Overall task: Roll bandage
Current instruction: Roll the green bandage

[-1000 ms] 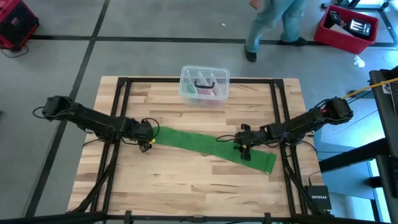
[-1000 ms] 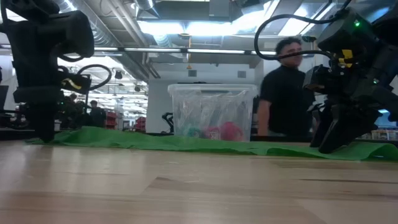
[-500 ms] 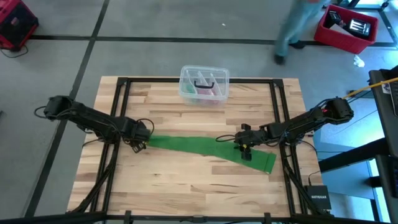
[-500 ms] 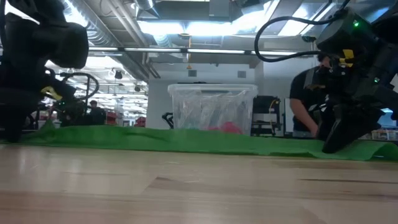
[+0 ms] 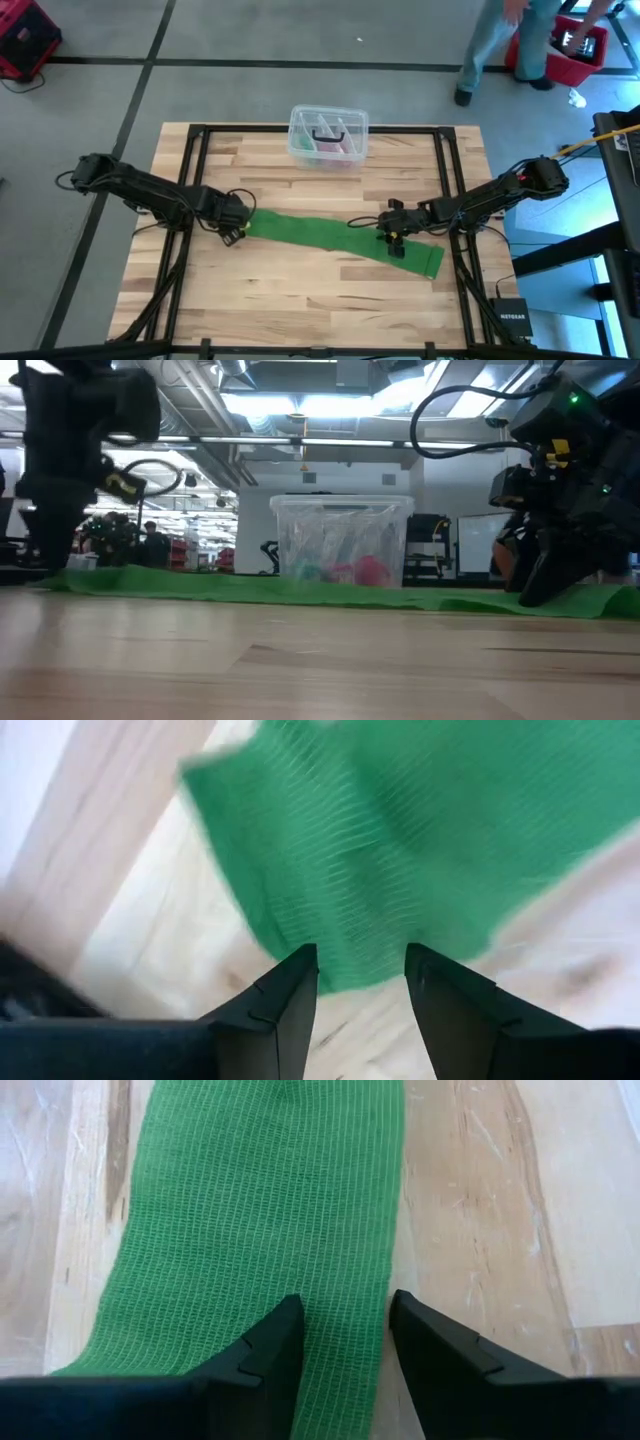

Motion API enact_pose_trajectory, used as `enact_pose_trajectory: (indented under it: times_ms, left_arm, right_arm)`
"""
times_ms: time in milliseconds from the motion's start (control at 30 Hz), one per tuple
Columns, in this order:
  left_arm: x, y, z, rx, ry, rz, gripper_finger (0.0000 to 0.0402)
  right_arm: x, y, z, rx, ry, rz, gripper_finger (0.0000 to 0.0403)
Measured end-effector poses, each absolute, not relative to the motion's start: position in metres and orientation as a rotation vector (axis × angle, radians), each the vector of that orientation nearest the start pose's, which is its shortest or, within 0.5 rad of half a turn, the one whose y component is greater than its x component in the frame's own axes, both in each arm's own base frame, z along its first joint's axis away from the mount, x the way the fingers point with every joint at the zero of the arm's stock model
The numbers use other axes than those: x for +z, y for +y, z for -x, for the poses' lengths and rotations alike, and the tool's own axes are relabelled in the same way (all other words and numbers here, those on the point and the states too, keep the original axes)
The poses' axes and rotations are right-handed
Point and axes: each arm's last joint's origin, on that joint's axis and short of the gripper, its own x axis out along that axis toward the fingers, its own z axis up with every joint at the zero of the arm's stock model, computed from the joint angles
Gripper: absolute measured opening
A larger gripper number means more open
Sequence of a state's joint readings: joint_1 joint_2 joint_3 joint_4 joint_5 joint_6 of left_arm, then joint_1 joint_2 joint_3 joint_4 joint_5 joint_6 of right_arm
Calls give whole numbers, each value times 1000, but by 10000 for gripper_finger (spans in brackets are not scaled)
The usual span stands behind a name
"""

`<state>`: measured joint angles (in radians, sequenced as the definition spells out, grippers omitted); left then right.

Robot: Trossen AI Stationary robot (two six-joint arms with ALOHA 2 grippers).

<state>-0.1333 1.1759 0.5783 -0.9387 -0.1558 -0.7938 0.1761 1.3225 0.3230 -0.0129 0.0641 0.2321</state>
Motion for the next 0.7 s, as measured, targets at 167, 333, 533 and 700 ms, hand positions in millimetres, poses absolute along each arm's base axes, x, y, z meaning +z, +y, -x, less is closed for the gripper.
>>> enact_pose_trajectory:
  times_ms: [167,333,533,700]
  left_arm:
    - [182,-18,-166,546,1393,358,148]
    - [190,-11,-166,718,1311,239,148]
    - [165,-7,-158,848,1249,332,148]
    - [142,-6,-153,868,1180,422,148]
  right_arm:
    - [108,32,-191,-4,975,-101,159]
    - [112,33,-195,-8,946,-77,159]
    - [115,32,-198,-59,903,-58,159]
    - [115,31,-199,-70,893,-71,159]
